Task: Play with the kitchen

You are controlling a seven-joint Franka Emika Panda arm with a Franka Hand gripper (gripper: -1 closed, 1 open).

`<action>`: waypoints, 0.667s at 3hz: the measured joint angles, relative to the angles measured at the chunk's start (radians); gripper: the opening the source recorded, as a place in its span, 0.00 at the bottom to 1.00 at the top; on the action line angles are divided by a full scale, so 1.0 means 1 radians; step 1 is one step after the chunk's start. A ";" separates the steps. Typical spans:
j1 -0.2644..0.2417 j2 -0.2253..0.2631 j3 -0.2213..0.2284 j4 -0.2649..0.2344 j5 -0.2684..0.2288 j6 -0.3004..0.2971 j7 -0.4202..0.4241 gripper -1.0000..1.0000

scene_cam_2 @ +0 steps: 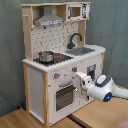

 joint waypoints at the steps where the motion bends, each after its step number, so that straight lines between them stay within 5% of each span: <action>1: -0.076 0.000 0.003 0.073 0.000 0.004 0.003 1.00; 2: -0.133 0.000 0.022 0.112 0.001 0.002 0.074 1.00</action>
